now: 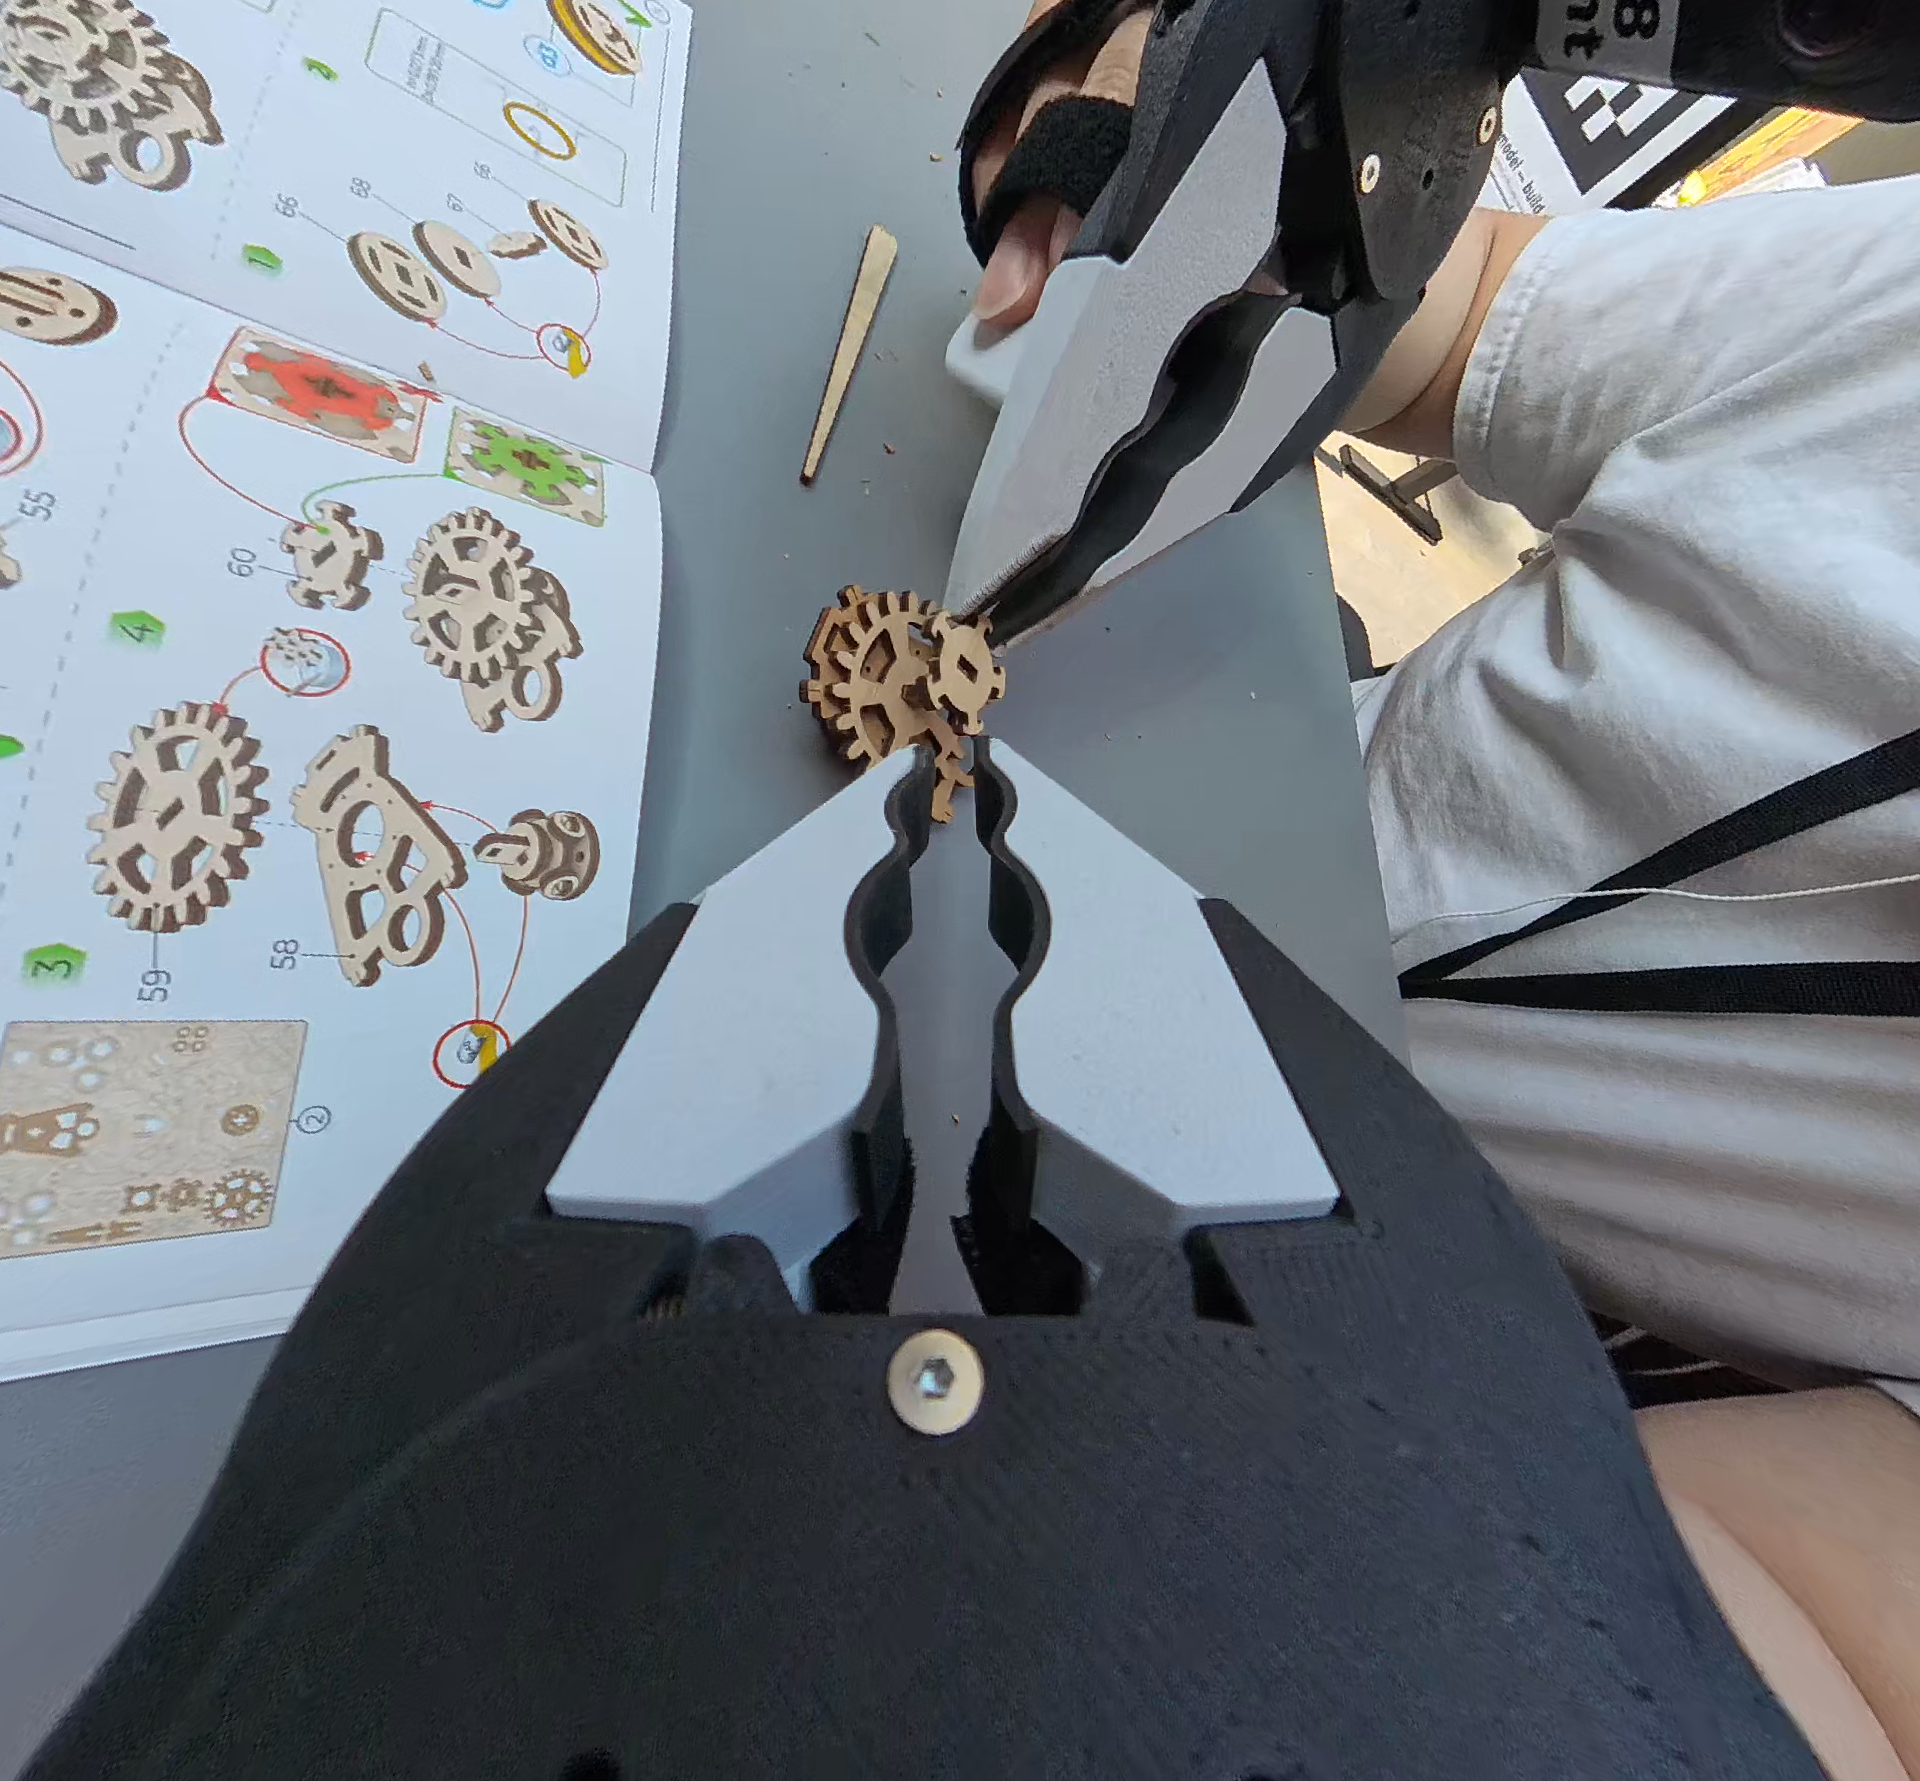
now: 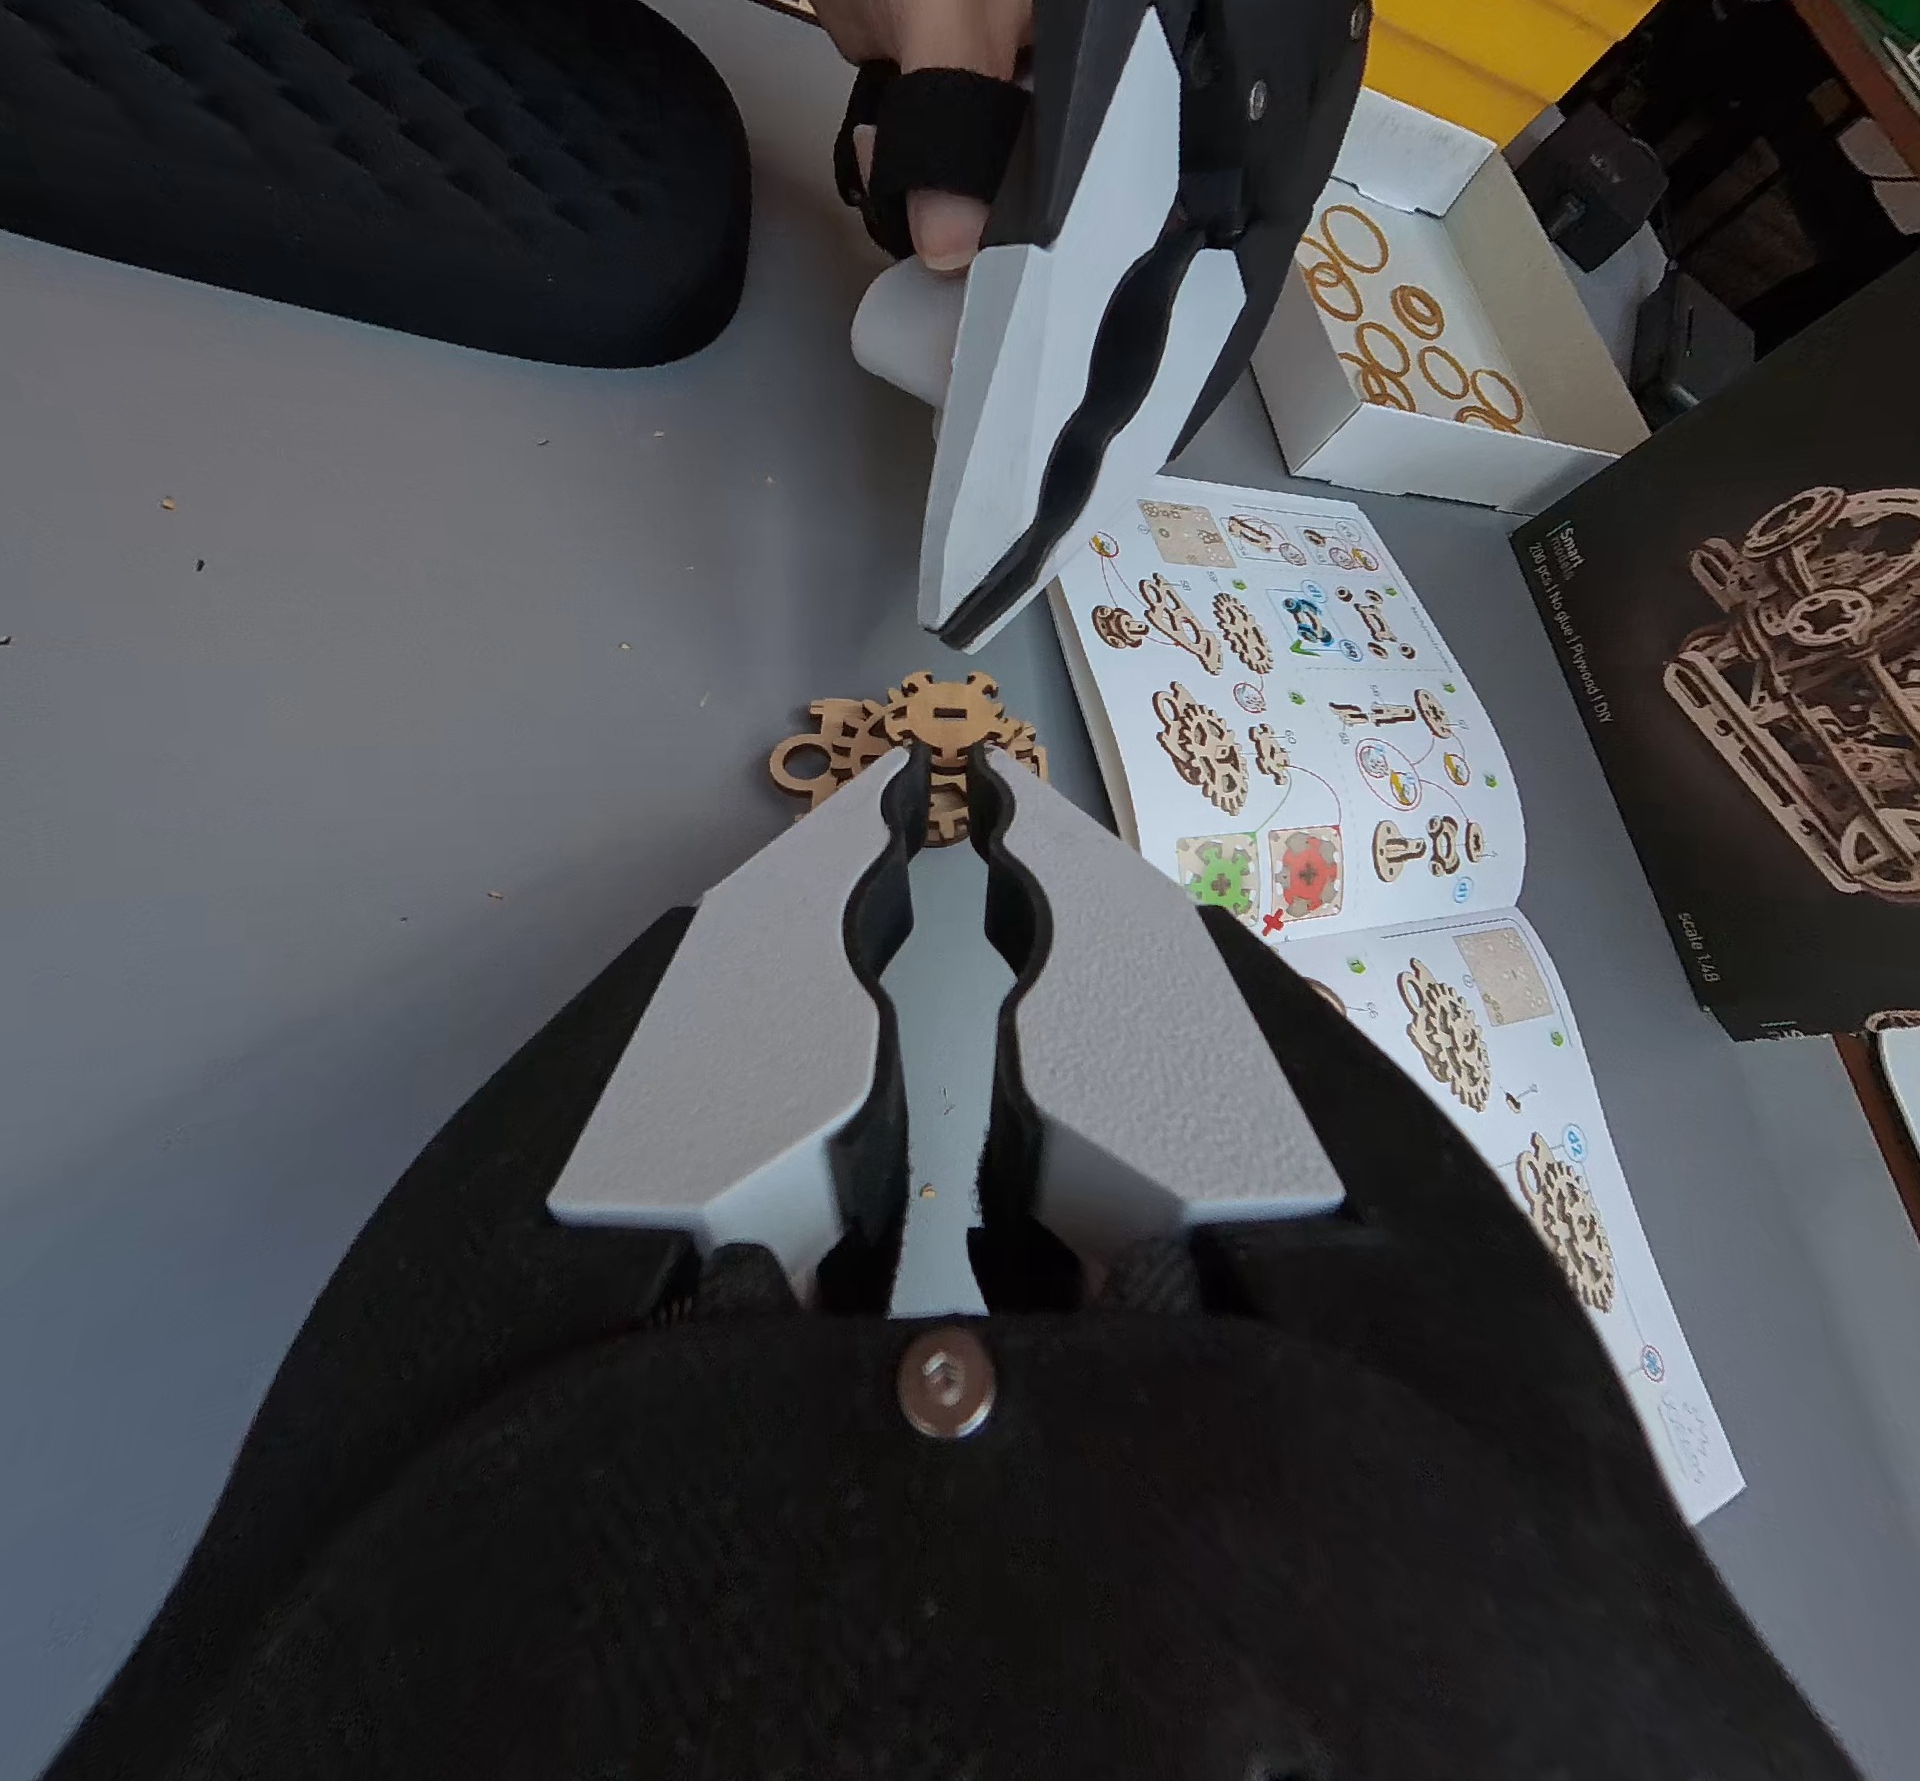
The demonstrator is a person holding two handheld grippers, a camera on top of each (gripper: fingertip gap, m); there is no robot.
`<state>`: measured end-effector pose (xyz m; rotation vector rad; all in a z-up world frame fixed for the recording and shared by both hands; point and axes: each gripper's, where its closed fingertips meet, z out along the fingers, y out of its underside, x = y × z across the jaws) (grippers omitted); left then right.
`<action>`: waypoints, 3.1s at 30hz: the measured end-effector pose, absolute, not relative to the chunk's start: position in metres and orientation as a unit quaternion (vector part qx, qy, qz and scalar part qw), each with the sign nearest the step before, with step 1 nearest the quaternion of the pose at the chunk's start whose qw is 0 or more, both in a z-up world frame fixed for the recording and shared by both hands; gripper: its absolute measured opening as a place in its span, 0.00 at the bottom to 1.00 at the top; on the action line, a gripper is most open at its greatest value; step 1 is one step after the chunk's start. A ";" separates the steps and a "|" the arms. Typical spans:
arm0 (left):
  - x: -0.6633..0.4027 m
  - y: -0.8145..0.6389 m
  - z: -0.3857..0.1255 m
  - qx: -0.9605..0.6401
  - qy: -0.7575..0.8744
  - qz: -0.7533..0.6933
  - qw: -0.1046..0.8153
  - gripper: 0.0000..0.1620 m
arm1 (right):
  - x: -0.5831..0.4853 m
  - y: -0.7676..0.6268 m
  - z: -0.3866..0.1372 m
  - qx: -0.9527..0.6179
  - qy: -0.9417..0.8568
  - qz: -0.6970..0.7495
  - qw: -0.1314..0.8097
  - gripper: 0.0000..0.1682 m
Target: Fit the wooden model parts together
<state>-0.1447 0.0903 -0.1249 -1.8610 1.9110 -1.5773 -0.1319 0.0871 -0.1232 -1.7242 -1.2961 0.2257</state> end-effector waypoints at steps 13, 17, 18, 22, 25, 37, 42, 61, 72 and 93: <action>-0.138 0.092 -0.132 -0.618 0.605 -0.501 0.016 0.05 | -0.133 0.087 -0.129 -0.705 -0.530 0.101 0.460 0.03; -0.137 0.089 -0.136 -0.619 0.610 -0.495 0.009 0.05 | -0.134 0.087 -0.131 -0.706 -0.533 0.101 0.456 0.03; -0.137 0.089 -0.136 -0.619 0.610 -0.495 0.008 0.04 | -0.133 0.088 -0.131 -0.706 -0.532 0.101 0.456 0.03; -0.136 0.089 -0.135 -0.621 0.605 -0.499 0.007 0.04 | -0.132 0.088 -0.131 -0.707 -0.531 0.104 0.455 0.03; -0.136 0.090 -0.135 -0.621 0.602 -0.502 0.005 0.04 | -0.132 0.089 -0.132 -0.710 -0.528 0.109 0.452 0.03; -0.135 0.092 -0.136 -0.631 0.586 -0.509 -0.004 0.04 | -0.131 0.091 -0.130 -0.717 -0.520 0.110 0.451 0.03; -0.135 0.092 -0.136 -0.633 0.584 -0.508 -0.005 0.04 | -0.132 0.090 -0.129 -0.715 -0.521 0.104 0.454 0.03; -0.135 0.100 -0.132 -0.638 0.571 -0.517 0.009 0.07 | -0.133 0.090 -0.125 -0.710 -0.524 0.093 0.462 0.03; -0.132 0.100 -0.133 -0.645 0.559 -0.521 0.003 0.06 | -0.132 0.090 -0.127 -0.710 -0.526 0.088 0.459 0.03; -0.130 0.111 -0.138 -0.665 0.545 -0.511 0.017 0.09 | -0.134 0.087 -0.128 -0.707 -0.532 0.086 0.458 0.03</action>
